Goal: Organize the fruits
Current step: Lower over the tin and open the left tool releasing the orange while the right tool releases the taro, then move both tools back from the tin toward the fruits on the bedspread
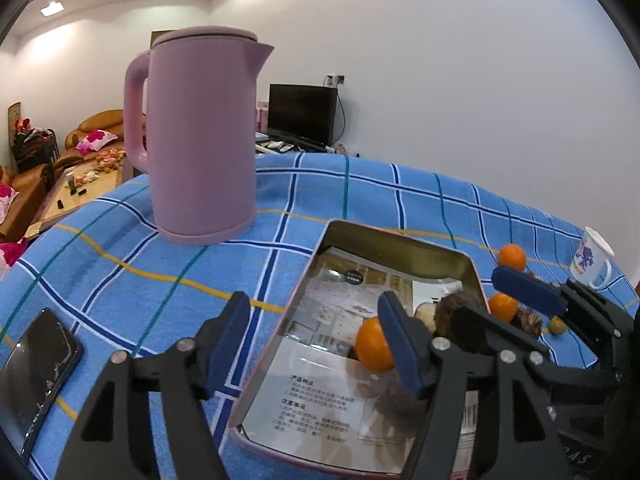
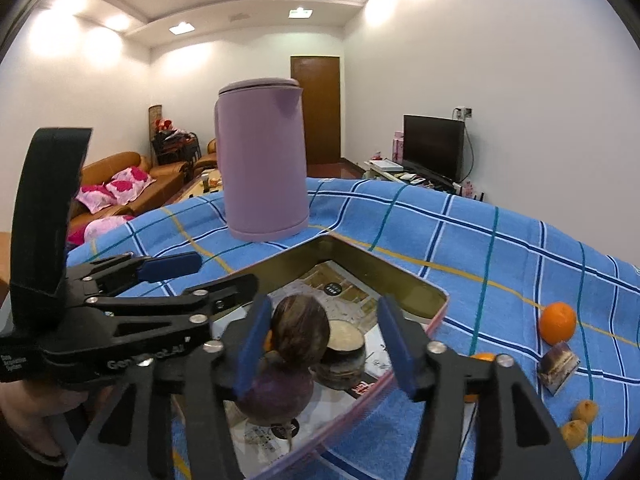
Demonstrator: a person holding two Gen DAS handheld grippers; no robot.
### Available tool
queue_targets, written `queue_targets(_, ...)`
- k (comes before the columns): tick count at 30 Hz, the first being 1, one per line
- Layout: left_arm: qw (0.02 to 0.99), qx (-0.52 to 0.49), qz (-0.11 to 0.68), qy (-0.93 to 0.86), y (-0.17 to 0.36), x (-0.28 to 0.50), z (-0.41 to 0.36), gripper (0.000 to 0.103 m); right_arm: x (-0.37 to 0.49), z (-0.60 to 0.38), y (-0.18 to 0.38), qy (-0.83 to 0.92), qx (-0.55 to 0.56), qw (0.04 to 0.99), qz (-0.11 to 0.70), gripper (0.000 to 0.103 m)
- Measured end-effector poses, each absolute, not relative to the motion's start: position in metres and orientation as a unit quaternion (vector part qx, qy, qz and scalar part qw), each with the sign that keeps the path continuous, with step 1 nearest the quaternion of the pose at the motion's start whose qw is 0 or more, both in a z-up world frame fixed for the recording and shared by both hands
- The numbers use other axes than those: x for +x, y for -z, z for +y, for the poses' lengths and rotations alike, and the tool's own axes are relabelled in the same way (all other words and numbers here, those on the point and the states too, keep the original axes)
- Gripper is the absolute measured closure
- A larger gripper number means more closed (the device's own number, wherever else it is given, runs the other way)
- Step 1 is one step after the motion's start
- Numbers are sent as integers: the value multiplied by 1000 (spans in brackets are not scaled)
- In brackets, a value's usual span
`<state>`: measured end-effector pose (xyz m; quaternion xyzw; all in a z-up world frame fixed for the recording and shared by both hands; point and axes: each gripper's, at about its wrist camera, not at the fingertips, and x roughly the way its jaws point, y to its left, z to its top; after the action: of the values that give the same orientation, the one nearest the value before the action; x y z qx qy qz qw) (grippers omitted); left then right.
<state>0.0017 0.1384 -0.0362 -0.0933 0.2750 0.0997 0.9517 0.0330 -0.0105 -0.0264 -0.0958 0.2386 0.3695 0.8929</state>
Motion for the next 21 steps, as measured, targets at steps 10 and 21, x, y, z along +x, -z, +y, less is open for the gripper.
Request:
queue_targets(10,955,-85,265,-98,26,-4,128,20,30,-29,14,-366,-68,902,220,36)
queue_targets(21,967,-37,243,-66,5,-1,81,10,33,-92,2,-290,-62,928,224,36)
